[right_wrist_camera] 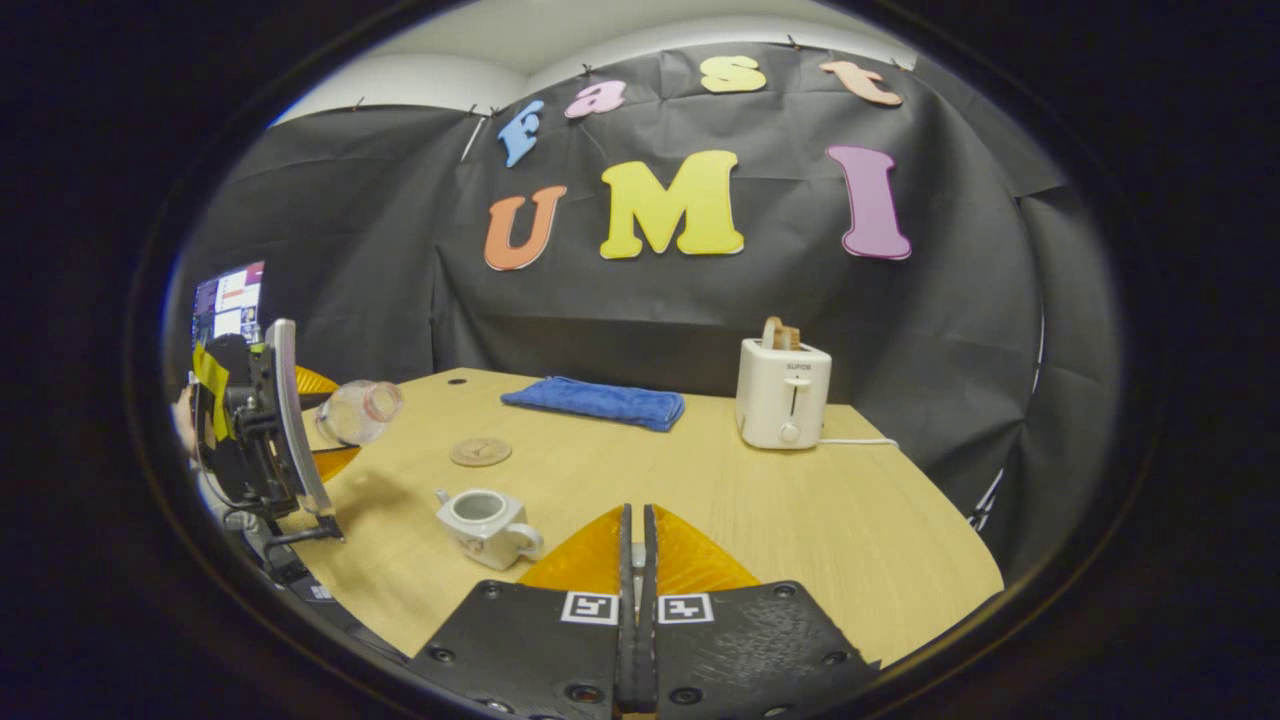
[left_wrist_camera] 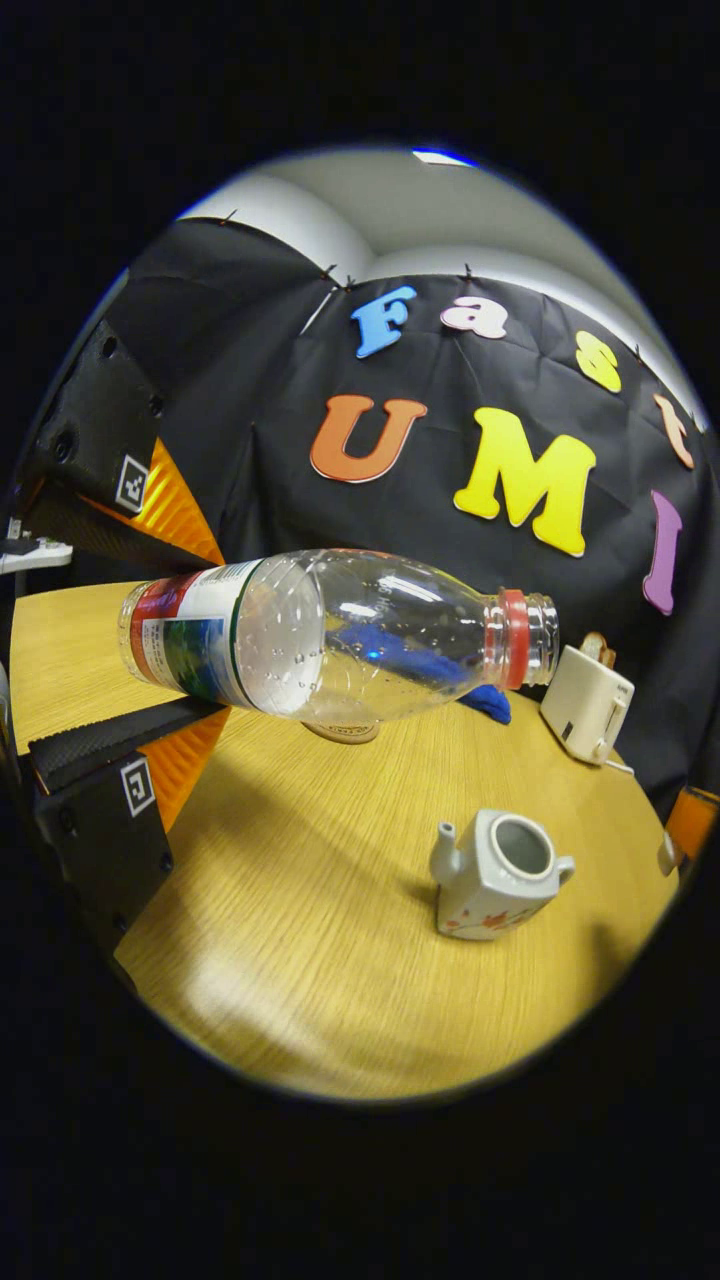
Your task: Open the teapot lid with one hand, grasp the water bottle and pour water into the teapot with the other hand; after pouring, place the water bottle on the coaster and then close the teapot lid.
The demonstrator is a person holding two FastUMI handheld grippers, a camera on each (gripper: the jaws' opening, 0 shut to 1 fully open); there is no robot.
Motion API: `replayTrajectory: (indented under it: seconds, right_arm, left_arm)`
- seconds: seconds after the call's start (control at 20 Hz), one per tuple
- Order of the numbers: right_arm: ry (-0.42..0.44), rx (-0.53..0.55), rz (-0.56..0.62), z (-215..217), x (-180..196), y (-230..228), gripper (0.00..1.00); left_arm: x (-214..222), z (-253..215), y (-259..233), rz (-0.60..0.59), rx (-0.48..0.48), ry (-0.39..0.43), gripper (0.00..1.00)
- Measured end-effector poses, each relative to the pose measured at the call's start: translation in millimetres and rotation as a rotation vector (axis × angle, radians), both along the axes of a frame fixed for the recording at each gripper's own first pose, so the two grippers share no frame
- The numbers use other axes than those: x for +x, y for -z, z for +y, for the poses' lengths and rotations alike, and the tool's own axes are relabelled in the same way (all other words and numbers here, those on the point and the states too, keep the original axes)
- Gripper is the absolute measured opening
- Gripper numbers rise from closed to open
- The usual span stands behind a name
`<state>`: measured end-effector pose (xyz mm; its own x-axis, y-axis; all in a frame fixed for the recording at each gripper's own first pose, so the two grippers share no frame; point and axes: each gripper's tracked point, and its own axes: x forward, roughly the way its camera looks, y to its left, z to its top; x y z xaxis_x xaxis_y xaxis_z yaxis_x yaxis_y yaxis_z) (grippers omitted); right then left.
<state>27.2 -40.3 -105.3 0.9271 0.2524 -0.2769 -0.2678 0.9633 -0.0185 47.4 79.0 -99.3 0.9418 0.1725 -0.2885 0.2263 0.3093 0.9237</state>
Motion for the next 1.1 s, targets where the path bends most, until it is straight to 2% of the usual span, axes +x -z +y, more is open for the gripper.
replayTrajectory:
  seconds: [0.15, 0.35, 0.8, 1.1]
  right_arm:
    - [0.009, 0.008, 0.004, -8, -2, 4, 0.0]
    - [0.017, 0.008, 0.012, -16, -4, 10, 0.0]
    - [0.043, -0.013, -0.001, -29, -7, 13, 0.0]
    - [0.042, -0.008, 0.004, -30, -8, 17, 0.0]
  left_arm:
    - [1, -11, -5, 0.015, 0.117, 0.047, 0.73]
    - [1, -22, -7, 0.023, 0.201, 0.085, 0.73]
    - [7, -17, -13, 0.008, 0.373, 0.084, 0.73]
    - [17, -16, -15, 0.026, 0.432, 0.082, 0.73]
